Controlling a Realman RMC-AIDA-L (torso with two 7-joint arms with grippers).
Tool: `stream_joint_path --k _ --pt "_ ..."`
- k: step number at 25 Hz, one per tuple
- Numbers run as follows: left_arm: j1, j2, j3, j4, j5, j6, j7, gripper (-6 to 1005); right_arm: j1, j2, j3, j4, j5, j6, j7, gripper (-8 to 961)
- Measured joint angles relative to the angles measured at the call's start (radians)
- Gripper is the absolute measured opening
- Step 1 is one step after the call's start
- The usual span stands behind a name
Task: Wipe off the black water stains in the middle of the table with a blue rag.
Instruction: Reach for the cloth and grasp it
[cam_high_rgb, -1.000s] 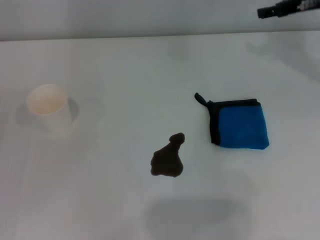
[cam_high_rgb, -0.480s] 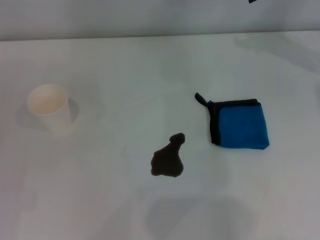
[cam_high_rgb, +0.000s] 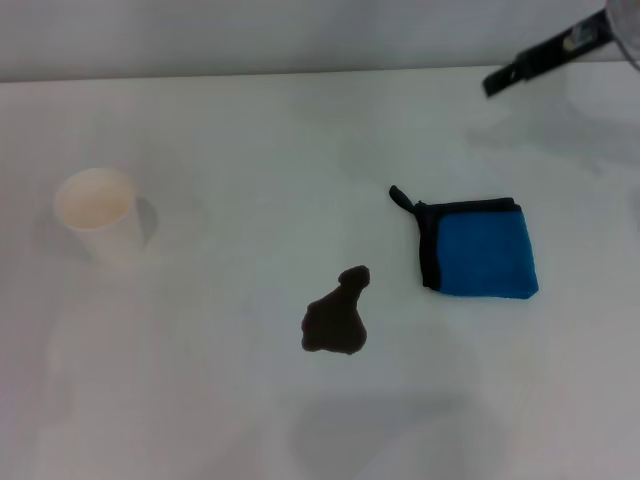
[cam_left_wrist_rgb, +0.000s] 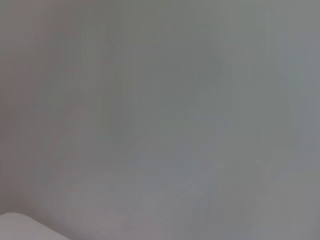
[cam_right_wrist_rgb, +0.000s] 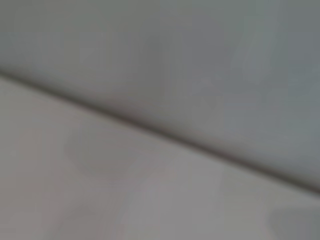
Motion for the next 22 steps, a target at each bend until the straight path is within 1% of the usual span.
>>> stream_joint_path --k 3,8,10,12,15,22 --pt "-0.002 0.001 -0.001 0.003 0.0 -0.001 0.001 890 -0.013 0.036 -0.004 -0.059 -0.048 0.097 0.004 855" --pt "-0.006 0.001 -0.001 0.003 -0.001 -0.001 0.004 890 -0.023 0.121 -0.012 -0.201 -0.214 0.255 0.032 855" --pt "-0.008 0.001 -0.001 0.001 -0.001 -0.001 0.004 891 -0.024 0.149 -0.024 -0.242 -0.265 0.308 0.033 855" --pt "-0.009 0.001 -0.001 0.0 -0.001 0.001 0.004 891 -0.024 0.159 -0.071 -0.256 -0.271 0.341 0.046 855" --pt "-0.011 0.001 0.0 0.0 -0.001 0.005 0.005 891 -0.029 0.159 -0.14 -0.249 -0.24 0.355 0.065 856" --pt "-0.014 0.0 0.007 -0.001 0.001 0.008 0.006 891 -0.037 0.159 -0.187 -0.2 -0.155 0.342 0.067 856"
